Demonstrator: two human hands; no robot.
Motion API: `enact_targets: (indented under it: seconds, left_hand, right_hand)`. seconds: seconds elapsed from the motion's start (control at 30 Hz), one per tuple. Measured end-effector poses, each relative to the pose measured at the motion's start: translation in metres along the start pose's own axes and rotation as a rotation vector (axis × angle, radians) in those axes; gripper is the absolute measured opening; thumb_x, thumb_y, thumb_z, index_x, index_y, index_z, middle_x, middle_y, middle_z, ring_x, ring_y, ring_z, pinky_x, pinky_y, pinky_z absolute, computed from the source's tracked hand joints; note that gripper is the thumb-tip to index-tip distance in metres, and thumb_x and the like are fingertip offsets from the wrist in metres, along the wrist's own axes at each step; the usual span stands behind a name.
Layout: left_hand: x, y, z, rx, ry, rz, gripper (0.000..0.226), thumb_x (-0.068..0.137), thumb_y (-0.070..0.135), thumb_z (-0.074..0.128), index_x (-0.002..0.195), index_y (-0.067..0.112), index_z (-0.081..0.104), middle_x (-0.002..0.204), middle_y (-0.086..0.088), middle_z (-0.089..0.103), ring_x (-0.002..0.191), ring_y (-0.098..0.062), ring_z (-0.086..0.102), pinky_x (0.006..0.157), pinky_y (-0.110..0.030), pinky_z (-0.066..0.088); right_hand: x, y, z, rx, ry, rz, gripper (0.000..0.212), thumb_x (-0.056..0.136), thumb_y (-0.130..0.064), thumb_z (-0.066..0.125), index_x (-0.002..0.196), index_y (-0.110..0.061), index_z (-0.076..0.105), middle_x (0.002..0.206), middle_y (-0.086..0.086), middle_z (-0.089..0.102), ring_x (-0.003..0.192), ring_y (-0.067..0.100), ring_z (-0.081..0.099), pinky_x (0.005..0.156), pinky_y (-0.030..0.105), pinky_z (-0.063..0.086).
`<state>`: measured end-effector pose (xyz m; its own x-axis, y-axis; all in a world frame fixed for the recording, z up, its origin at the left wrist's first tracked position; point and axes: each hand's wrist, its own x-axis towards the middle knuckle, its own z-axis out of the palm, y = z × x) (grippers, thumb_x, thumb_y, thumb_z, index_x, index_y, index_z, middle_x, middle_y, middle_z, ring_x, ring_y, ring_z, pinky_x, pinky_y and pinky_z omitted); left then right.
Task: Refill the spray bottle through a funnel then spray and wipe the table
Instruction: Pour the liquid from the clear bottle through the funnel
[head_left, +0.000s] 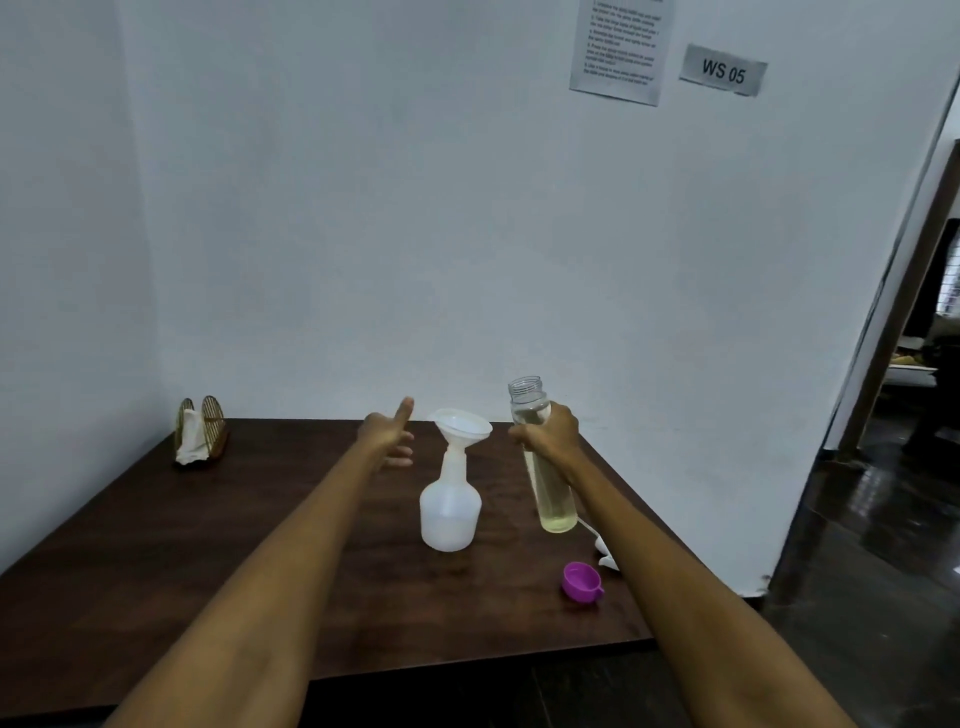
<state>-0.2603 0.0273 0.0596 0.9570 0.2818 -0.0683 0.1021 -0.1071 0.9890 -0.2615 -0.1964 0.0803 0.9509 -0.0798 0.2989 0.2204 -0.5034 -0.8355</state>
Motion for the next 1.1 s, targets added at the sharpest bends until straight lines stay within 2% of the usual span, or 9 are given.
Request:
enact_targets:
  seconds: [0.17,0.23,0.37,0.47,0.6,0.67,0.77,0.93,1.1]
  left_hand:
    - [-0.010,0.027,0.011,-0.147,-0.054,-0.074,0.044,0.096,0.041,0.050,0.105,-0.002,0.050,0.078,-0.011,0.058,0.064,-0.021,0.058,0.057,-0.028,0.053]
    - [-0.011,0.032,0.019,-0.097,-0.050,-0.097,0.034,0.096,0.031,0.054,0.102,-0.002,0.049,0.073,-0.010,0.058,0.059,-0.020,0.057,0.049,-0.025,0.053]
    - [-0.007,0.035,0.030,-0.085,-0.026,-0.144,0.018,0.097,0.011,0.052,0.083,0.000,0.049,0.068,-0.010,0.053,0.055,-0.017,0.052,0.036,-0.023,0.049]
    - [-0.006,0.032,0.030,-0.110,-0.005,-0.181,0.026,0.098,0.001,0.046,0.072,0.002,0.046,0.065,-0.010,0.050,0.053,-0.016,0.048,0.032,-0.021,0.045]
    - [-0.003,0.022,0.022,-0.152,0.007,-0.225,0.019,0.099,0.003,0.045,0.082,-0.001,0.050,0.063,-0.009,0.049,0.053,-0.014,0.048,0.027,-0.019,0.043]
    - [-0.004,0.019,0.020,-0.174,-0.002,-0.225,0.014,0.099,0.002,0.044,0.087,0.000,0.052,0.063,-0.009,0.049,0.053,-0.013,0.048,0.027,-0.018,0.042]
    - [-0.006,0.016,0.018,-0.177,0.016,-0.201,0.025,0.098,0.000,0.046,0.073,0.000,0.048,0.063,-0.010,0.048,0.052,-0.013,0.047,0.025,-0.018,0.041]
    - [-0.008,0.017,0.019,-0.178,0.067,-0.154,0.025,0.093,-0.003,0.054,0.068,0.000,0.049,0.062,-0.012,0.051,0.049,-0.014,0.049,0.027,-0.018,0.044]
    - [-0.009,0.017,0.022,-0.153,0.121,-0.105,0.027,0.090,-0.006,0.056,0.065,0.000,0.050,0.059,-0.012,0.052,0.017,-0.005,0.042,0.029,-0.018,0.044]
  right_hand:
    - [0.002,-0.004,0.003,-0.079,-0.043,-0.016,0.021,0.050,-0.019,0.068,0.068,-0.018,0.058,0.072,0.000,0.063,0.070,0.018,0.058,0.066,0.030,0.050]
    - [0.005,-0.004,0.005,-0.118,-0.054,-0.021,0.029,0.044,-0.023,0.065,0.071,-0.017,0.059,0.076,0.001,0.065,0.072,0.019,0.060,0.070,0.033,0.053]
    - [0.008,-0.002,0.011,-0.163,-0.088,-0.038,0.024,0.042,-0.024,0.064,0.063,-0.024,0.054,0.075,0.000,0.065,0.074,0.019,0.061,0.073,0.035,0.054]
    - [0.011,-0.004,0.013,-0.254,-0.130,-0.062,0.024,0.040,-0.026,0.062,0.059,-0.023,0.048,0.071,-0.001,0.060,0.071,0.018,0.056,0.061,0.027,0.045]
    - [0.016,-0.009,0.014,-0.378,-0.179,-0.130,0.033,0.041,-0.028,0.059,0.070,-0.016,0.049,0.073,-0.002,0.056,0.070,0.016,0.050,0.050,0.020,0.033]
    - [0.020,-0.011,0.016,-0.409,-0.180,-0.176,0.034,0.041,-0.028,0.057,0.072,-0.015,0.052,0.074,-0.002,0.057,0.070,0.016,0.052,0.050,0.018,0.034]
    - [0.022,-0.013,0.017,-0.458,-0.176,-0.218,0.034,0.043,-0.031,0.054,0.073,-0.014,0.053,0.073,-0.001,0.058,0.071,0.017,0.053,0.051,0.018,0.034]
    - [0.026,-0.013,0.017,-0.555,-0.208,-0.210,0.037,0.045,-0.032,0.051,0.076,-0.012,0.053,0.076,0.001,0.058,0.074,0.019,0.053,0.056,0.023,0.036]
    - [0.032,-0.007,0.019,-0.625,-0.208,-0.216,0.036,0.049,-0.034,0.056,0.076,-0.011,0.049,0.076,0.001,0.056,0.074,0.020,0.052,0.062,0.025,0.037]
